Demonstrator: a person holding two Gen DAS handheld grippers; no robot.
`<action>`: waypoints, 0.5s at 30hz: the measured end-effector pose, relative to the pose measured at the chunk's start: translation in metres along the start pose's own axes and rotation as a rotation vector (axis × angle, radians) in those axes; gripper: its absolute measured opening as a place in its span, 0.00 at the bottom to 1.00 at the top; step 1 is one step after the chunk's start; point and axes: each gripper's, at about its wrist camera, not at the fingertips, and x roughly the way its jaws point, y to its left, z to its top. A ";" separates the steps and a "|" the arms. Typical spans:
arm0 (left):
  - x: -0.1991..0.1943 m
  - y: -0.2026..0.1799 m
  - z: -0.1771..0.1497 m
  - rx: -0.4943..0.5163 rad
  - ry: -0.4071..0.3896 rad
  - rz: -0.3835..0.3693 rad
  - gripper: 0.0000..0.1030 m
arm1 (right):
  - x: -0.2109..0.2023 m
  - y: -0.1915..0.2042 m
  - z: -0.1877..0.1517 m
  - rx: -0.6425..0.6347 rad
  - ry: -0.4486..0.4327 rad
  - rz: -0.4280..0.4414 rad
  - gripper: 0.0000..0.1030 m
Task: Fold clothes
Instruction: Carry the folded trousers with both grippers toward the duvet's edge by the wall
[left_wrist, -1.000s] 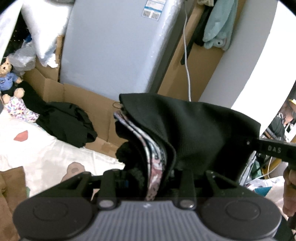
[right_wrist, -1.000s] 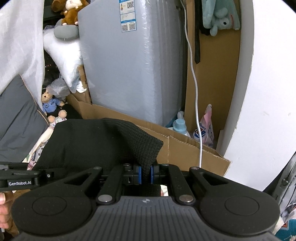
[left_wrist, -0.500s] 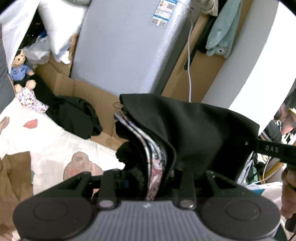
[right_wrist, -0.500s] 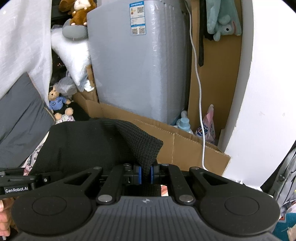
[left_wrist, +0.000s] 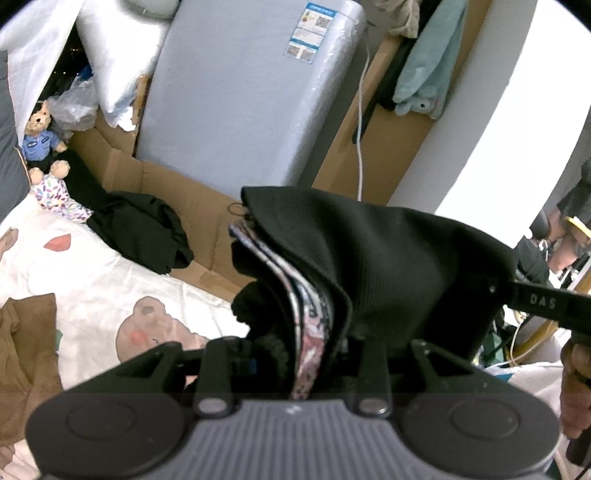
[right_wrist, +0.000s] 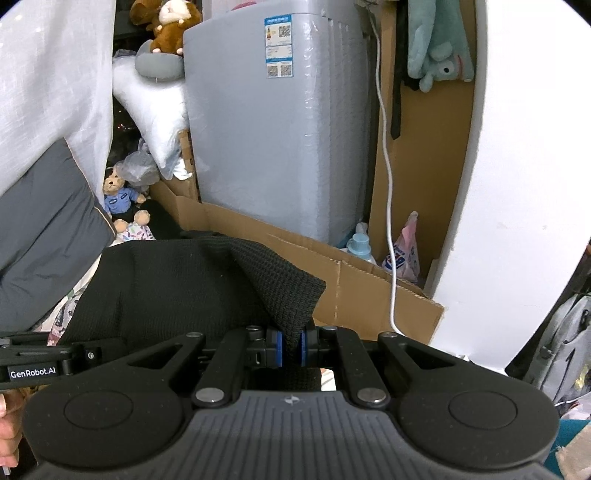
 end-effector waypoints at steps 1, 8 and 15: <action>-0.002 -0.003 -0.002 0.002 -0.002 -0.002 0.34 | -0.004 -0.002 -0.002 0.002 -0.004 -0.002 0.09; -0.009 -0.020 -0.012 -0.005 0.002 -0.017 0.34 | -0.022 -0.014 -0.011 0.005 -0.009 -0.020 0.09; -0.003 -0.034 -0.019 -0.001 0.004 -0.021 0.34 | -0.026 -0.032 -0.017 0.018 -0.009 -0.029 0.09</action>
